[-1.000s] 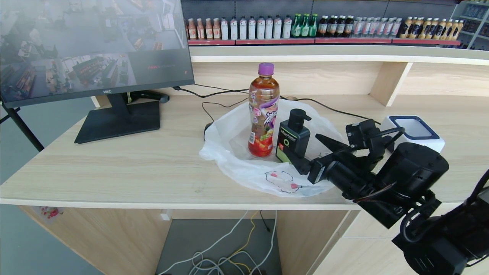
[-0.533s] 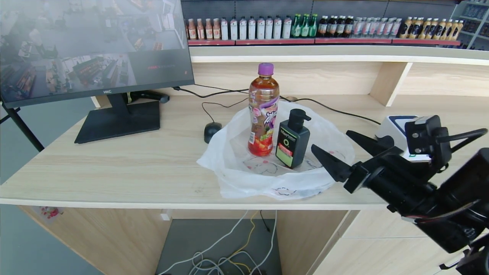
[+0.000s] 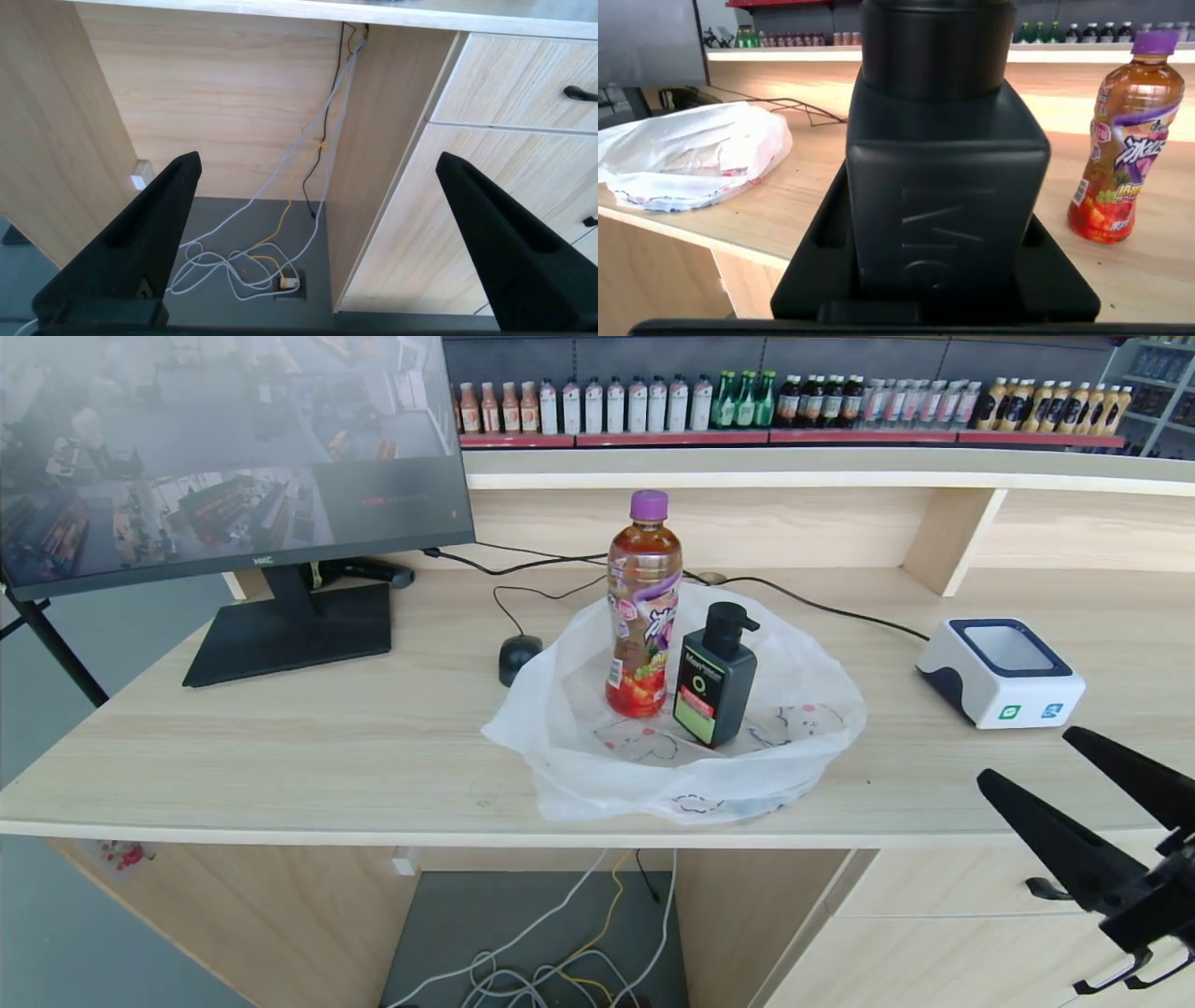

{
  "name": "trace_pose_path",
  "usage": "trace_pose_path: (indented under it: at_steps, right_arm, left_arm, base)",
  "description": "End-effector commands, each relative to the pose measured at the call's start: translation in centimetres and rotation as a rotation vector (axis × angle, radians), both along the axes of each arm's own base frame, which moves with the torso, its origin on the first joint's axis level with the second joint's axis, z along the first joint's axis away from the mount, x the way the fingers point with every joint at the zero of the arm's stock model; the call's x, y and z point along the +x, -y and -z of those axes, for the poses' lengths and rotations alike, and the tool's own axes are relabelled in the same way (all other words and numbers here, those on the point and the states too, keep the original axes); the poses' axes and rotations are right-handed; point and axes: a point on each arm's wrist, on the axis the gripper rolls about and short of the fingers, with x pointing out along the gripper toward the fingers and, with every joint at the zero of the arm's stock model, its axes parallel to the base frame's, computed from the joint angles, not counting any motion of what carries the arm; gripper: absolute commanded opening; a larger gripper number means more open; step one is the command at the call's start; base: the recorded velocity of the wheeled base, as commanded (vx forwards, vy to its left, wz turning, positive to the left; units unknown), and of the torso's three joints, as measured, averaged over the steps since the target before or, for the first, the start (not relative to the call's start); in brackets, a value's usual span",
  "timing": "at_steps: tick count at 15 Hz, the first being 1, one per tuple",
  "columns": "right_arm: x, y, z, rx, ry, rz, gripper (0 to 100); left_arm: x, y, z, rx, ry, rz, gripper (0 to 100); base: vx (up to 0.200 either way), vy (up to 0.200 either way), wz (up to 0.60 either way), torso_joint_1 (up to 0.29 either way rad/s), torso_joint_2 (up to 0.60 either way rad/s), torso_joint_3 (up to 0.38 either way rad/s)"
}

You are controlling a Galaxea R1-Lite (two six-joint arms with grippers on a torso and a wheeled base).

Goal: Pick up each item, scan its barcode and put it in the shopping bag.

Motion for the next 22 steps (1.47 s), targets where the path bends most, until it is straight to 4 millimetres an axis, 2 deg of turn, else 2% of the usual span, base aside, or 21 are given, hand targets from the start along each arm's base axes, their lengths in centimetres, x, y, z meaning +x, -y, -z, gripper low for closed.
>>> trace_pose_path:
  at_steps: [1,4,8,9,10,11,14,17,22]
  right_arm:
    - [0.0,0.4,0.5,-0.004,-0.017,0.004,0]
    - [0.9,-0.1,0.7,0.002,-0.042,-0.024,0]
    - [4.9,0.2,0.7,-0.003,-0.044,0.0,0]
    - [5.3,0.4,0.7,-0.004,-0.042,0.011,0]
    - [6.5,0.4,-0.7,0.022,0.014,0.029,0]
    - [6.7,0.3,-1.4,0.035,0.04,0.031,0]
    - [7.0,0.1,-1.1,0.035,0.039,0.031,0]
    - [6.1,0.6,-0.9,0.032,0.031,0.032,0]
    - [5.8,1.0,-1.1,0.053,0.038,0.037,0]
  left_arm:
    - [0.0,0.0,0.0,0.0,0.0,-0.001,100]
    - [0.0,0.0,0.0,-0.005,0.0,-0.001,100]
    - [0.0,0.0,0.0,-0.003,0.0,-0.001,100]
    - [0.0,0.0,0.0,-0.005,0.0,-0.001,100]
    - [0.0,0.0,0.0,-0.005,0.0,-0.001,100]
    - [0.0,0.0,0.0,-0.005,0.0,-0.001,100]
    - [0.0,0.0,0.0,-0.006,0.0,-0.001,100]
    - [0.0,0.0,0.0,-0.008,0.0,-0.001,100]
    - [0.0,0.0,0.0,-0.006,0.0,-0.001,100]
  base:
    - [0.0,0.0,0.0,0.0,0.0,0.0]
    - [0.0,0.0,0.0,0.0,0.0,0.0]
    - [0.0,0.0,0.0,0.0,0.0,0.0]
    - [0.0,0.0,0.0,0.0,0.0,0.0]
    - [0.0,0.0,0.0,0.0,0.0,0.0]
    - [0.0,0.0,0.0,0.0,0.0,0.0]
    - [0.0,0.0,0.0,0.0,0.0,0.0]
    - [0.0,0.0,0.0,0.0,0.0,0.0]
    - [0.0,0.0,0.0,0.0,0.0,0.0]
